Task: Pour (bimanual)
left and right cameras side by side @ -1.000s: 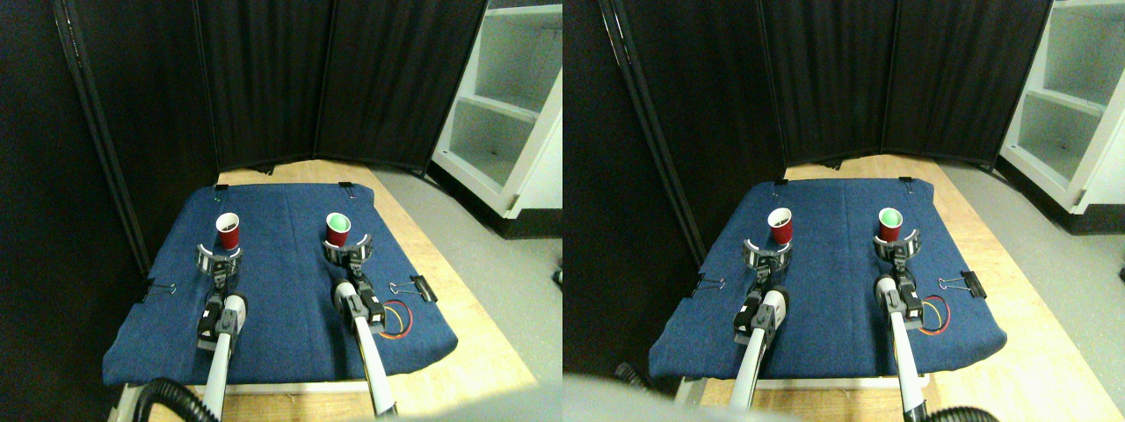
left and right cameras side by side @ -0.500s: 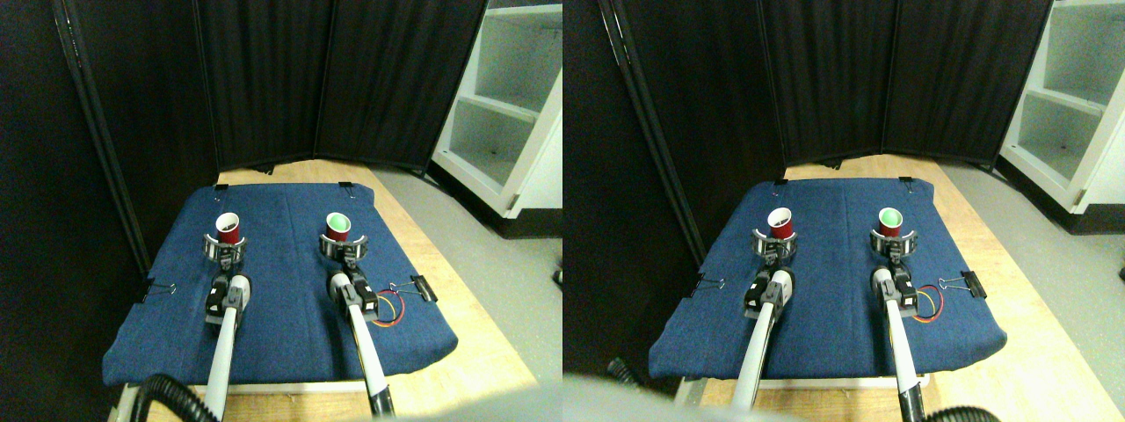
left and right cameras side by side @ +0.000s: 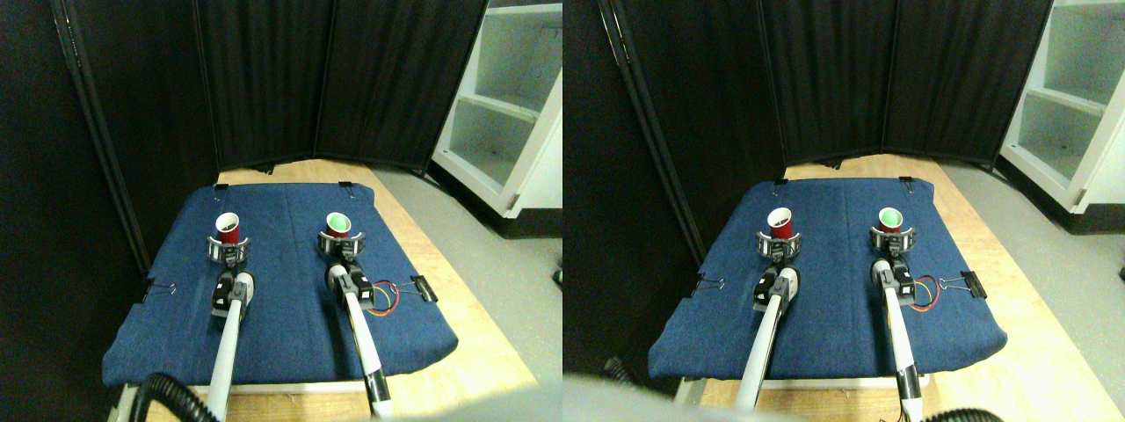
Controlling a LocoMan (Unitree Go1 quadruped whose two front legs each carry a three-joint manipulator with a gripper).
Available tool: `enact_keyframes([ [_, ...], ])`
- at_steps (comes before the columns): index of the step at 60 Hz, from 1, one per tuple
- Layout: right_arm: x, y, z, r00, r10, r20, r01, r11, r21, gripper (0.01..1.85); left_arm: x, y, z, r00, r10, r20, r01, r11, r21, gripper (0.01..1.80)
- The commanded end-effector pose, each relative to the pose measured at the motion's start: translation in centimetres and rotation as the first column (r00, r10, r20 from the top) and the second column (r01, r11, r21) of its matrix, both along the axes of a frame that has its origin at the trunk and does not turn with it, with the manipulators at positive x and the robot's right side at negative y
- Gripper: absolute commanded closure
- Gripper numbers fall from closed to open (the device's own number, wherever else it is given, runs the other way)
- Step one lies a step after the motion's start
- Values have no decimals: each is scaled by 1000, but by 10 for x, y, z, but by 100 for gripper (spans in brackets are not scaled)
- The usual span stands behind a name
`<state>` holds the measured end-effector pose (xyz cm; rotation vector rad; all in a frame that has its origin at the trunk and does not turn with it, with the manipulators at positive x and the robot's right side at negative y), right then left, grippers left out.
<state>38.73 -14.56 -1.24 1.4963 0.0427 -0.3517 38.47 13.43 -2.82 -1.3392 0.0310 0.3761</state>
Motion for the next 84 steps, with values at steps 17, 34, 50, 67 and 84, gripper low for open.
enact_keyframes([
  [17, 10, 0, 2, 1000, -12, 9, 12, 1000, -27, 73, 16, 6, 2, 1000, -10, 25, 10, 1000, 8, 74],
  [34, 11, -4, 0, 1000, -24, 9, 24, 999, -25, 73, 24, 4, 4, 999, -29, 16, 29, 1000, -4, 70],
  [50, 10, -5, -3, 999, -36, 1, 36, 999, -11, 78, 30, 1, -2, 1000, -16, 7, 16, 1000, -12, 68],
  [67, 10, -6, -5, 999, -40, 2, 40, 999, -26, 89, 31, -1, -5, 1000, 1, 9, 0, 999, -32, 72],
  [84, 14, -9, -7, 997, -74, -3, 74, 996, 41, 103, 32, -2, -7, 999, 27, 20, -26, 998, -62, 69],
])
